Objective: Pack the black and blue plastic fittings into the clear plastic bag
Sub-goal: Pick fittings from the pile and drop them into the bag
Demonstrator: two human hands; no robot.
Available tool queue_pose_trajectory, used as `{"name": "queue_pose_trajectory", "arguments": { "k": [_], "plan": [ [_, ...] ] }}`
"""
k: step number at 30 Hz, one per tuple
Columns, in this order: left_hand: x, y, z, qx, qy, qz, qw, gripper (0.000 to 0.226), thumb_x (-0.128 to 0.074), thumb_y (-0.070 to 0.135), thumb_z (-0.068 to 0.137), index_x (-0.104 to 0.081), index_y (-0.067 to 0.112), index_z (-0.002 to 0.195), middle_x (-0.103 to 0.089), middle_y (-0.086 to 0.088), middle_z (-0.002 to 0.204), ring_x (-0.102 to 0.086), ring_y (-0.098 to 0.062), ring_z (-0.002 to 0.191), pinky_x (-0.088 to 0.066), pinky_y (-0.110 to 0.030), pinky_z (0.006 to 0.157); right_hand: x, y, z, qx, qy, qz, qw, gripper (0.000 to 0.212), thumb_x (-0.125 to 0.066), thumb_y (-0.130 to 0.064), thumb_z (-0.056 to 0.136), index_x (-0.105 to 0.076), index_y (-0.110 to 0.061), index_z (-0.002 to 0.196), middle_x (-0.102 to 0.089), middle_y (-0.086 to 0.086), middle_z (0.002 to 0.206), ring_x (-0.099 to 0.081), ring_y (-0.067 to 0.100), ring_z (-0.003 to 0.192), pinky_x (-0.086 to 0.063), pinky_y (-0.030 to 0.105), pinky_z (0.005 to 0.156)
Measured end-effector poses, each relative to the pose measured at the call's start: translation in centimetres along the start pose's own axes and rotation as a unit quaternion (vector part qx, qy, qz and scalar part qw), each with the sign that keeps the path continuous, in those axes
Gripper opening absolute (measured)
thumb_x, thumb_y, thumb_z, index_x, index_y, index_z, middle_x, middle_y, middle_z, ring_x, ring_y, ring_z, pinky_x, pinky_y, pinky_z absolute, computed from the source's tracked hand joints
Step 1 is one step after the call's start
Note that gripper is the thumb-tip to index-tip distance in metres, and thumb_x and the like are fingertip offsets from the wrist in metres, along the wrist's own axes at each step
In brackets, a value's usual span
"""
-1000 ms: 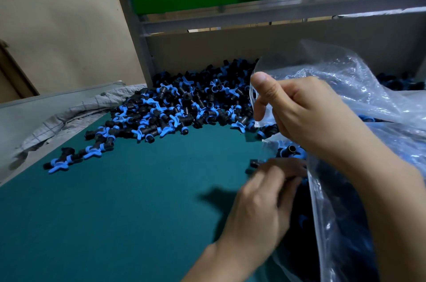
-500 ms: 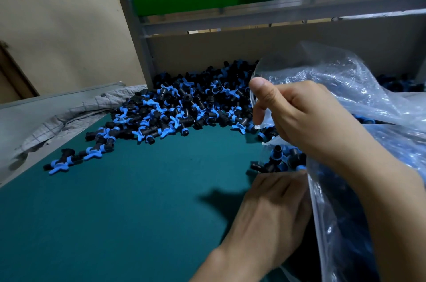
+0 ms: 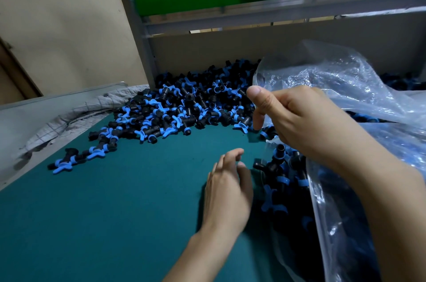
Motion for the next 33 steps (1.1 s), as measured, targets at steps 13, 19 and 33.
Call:
{"name": "queue_pose_trajectory", "arguments": {
  "k": [13, 19, 33],
  "plan": [
    [-1.1, -0.3, -0.4, -0.009, -0.059, -0.015, 0.998, 0.047, -0.03, 0.028, 0.093, -0.05, 0.021, 0.136, -0.062, -0.003, 0.128, -0.057, -0.021, 0.117, -0.045, -0.04, 0.099, 0.0, 0.3, 0.0, -0.01, -0.009, -0.022, 1.0, 0.064, -0.027, -0.065, 0.097, -0.068, -0.024, 0.069, -0.052, -0.017, 0.041, -0.054, 0.001, 0.047, -0.035, 0.025, 0.053],
    [-2.2, -0.9, -0.4, 0.019, -0.147, -0.047, 0.988, 0.051, -0.028, 0.032, 0.094, -0.038, 0.03, 0.144, -0.059, -0.005, 0.137, -0.052, -0.018, 0.127, -0.043, -0.035, 0.104, -0.1, 0.5, 0.2, -0.007, -0.01, -0.022, 1.0, 0.064, -0.029, -0.065, 0.097, -0.068, -0.023, 0.069, -0.053, -0.016, 0.044, -0.054, 0.001, 0.05, -0.039, 0.026, 0.057],
    [-1.2, -2.6, 1.4, 0.005, -0.076, 0.064, 0.995, 0.049, -0.039, 0.019, 0.096, -0.041, 0.02, 0.144, -0.051, -0.005, 0.142, -0.045, -0.021, 0.128, -0.037, -0.036, 0.108, -0.7, 0.6, 0.3, -0.009, -0.022, -0.037, 0.999, 0.064, -0.029, -0.067, 0.094, -0.066, -0.026, 0.064, -0.057, -0.013, 0.051, -0.055, 0.002, 0.056, -0.041, 0.028, 0.058]
  ]
}}
Point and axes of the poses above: each hand's wrist, its own z-axis towards the middle knuckle, its own x-axis out of the back of the hand, y = z × x, the point moved 3 cm from there along z, towards the middle knuckle
